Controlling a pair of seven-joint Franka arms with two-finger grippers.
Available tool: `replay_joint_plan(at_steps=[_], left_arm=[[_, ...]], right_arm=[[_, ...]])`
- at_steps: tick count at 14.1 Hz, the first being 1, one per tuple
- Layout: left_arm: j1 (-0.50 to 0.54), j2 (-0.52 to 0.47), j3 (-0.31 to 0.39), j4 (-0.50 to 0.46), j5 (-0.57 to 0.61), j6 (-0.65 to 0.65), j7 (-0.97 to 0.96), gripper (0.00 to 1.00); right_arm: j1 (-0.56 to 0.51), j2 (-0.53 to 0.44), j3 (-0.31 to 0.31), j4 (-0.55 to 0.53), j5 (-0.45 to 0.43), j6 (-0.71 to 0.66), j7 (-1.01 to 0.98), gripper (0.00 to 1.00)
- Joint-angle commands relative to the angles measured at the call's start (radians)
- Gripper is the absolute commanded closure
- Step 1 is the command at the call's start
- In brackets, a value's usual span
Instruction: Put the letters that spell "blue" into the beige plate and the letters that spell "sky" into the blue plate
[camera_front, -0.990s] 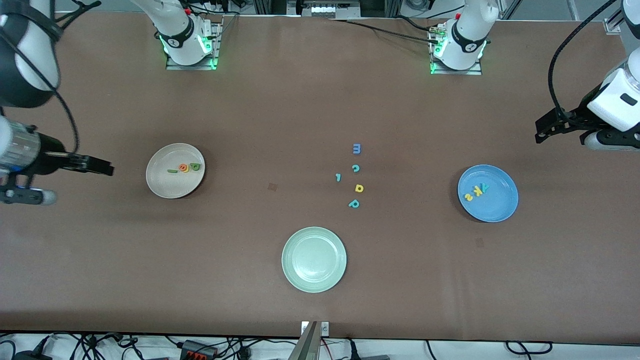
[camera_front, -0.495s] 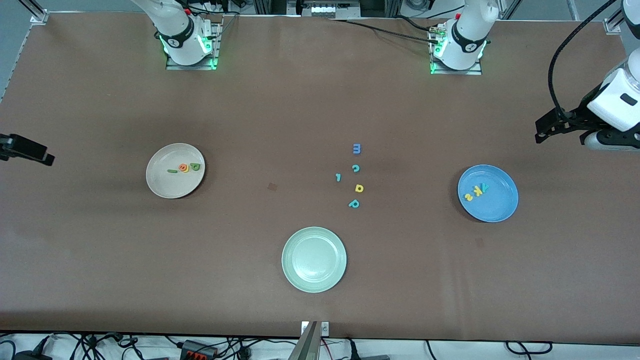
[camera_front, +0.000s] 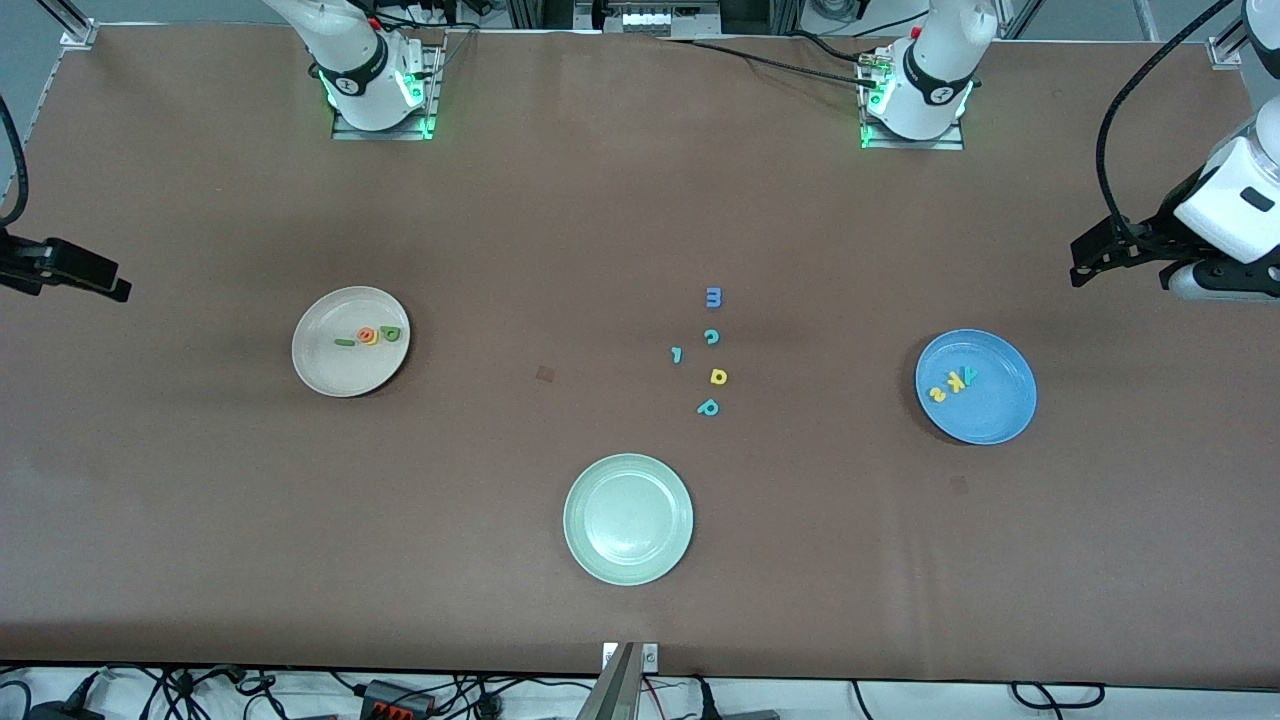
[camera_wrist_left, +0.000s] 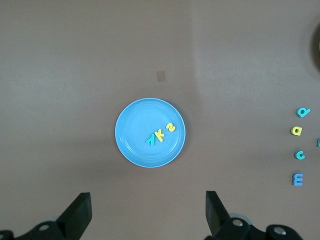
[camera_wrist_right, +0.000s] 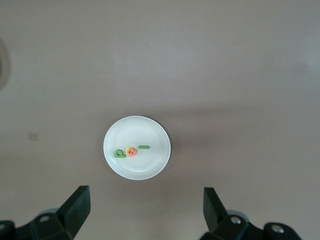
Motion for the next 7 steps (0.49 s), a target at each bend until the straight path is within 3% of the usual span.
replay_joint_plan(at_steps=[1,3,7], left_arm=[[0.004,0.015,-0.004,0.029,0.009,-0.016,0.004,0.0],[0.003,0.014,-0.004,0.029,0.009,-0.019,0.004,0.0],[0.003,0.014,-0.004,0.029,0.009,-0.019,0.004,0.0]], right_arm=[[0.001,-0.169,0.023,-0.231,-0.055,0.085,-0.018,0.0],[0.001,-0.201,0.025,-0.279,-0.05,0.109,-0.012,0.0],[0.001,-0.198,0.025,-0.275,-0.044,0.113,-0.009,0.0]])
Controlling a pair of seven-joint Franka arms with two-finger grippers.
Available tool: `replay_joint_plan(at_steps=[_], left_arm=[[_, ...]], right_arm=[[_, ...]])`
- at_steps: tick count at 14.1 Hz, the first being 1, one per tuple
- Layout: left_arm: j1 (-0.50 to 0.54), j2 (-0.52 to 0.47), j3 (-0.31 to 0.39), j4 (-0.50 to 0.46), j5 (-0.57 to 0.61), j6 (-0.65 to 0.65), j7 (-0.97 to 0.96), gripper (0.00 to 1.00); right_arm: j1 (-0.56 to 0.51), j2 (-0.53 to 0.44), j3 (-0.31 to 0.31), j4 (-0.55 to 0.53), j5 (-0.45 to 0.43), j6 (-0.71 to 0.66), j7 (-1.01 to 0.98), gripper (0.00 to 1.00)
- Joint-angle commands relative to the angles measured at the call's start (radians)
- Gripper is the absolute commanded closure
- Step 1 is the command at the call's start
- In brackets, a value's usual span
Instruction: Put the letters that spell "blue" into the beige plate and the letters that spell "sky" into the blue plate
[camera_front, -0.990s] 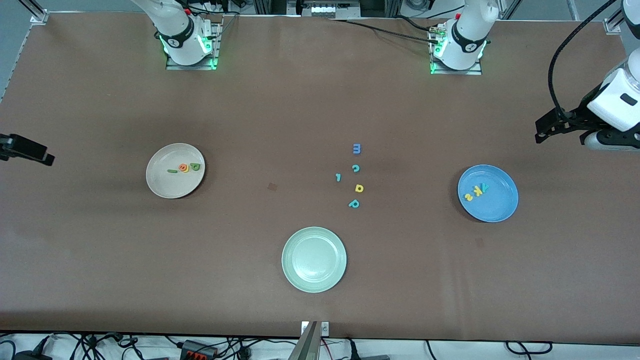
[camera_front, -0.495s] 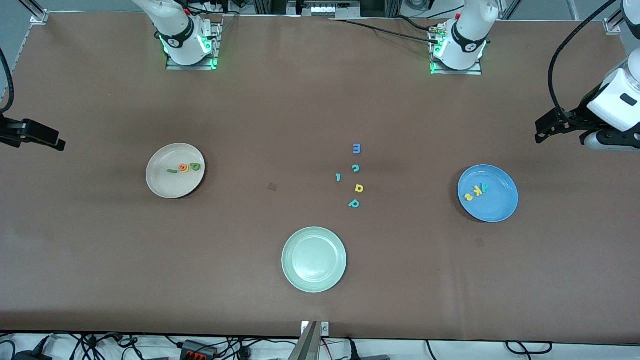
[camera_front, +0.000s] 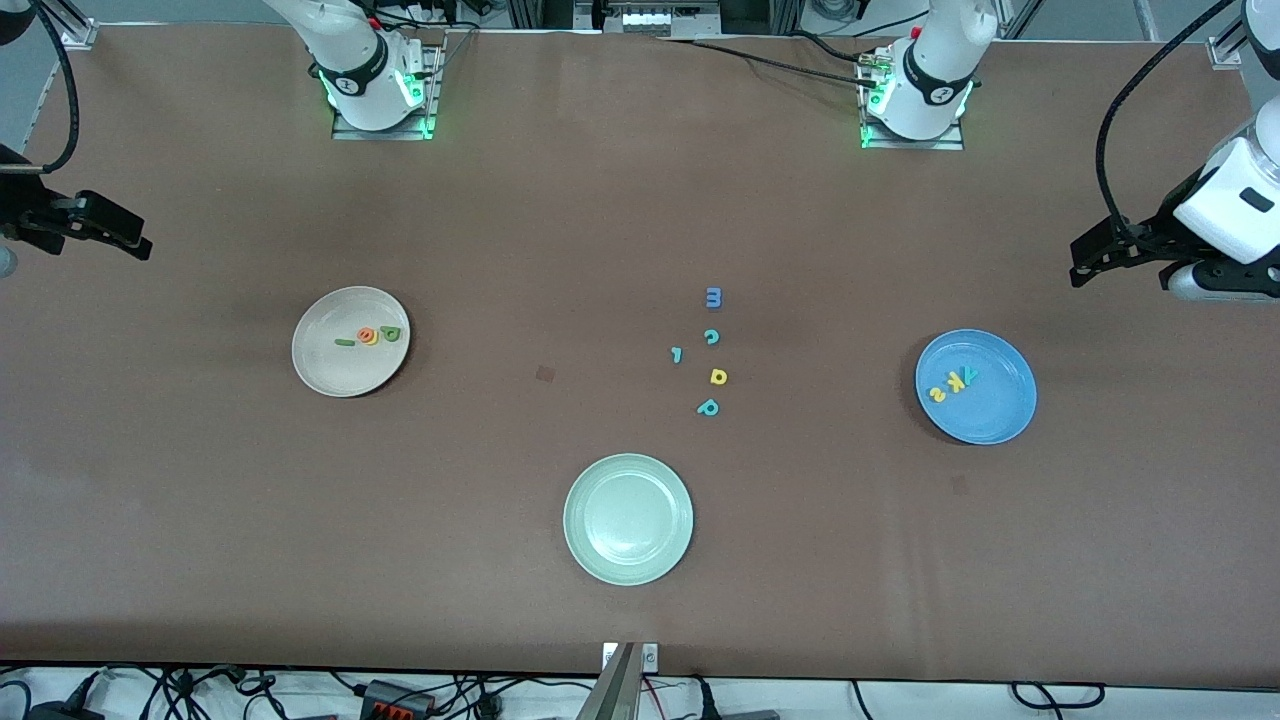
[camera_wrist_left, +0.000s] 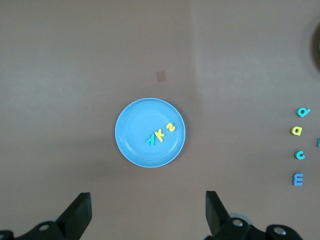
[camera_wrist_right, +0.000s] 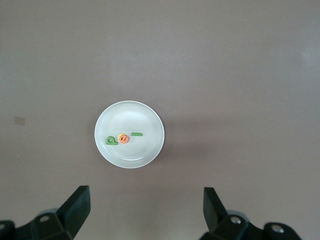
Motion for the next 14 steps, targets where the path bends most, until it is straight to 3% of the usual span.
replay_joint_plan(at_steps=[1,14], left_arm=[[0.003,0.015,-0.004,0.029,0.009,-0.018,0.002,0.0],[0.001,0.015,-0.005,0.03,0.009,-0.018,0.004,0.0]], right_arm=[[-0.005,-0.023,0.008,-0.028,-0.008,0.014,-0.006,0.0],[-0.003,-0.034,0.006,-0.028,-0.002,0.003,-0.015,0.0]])
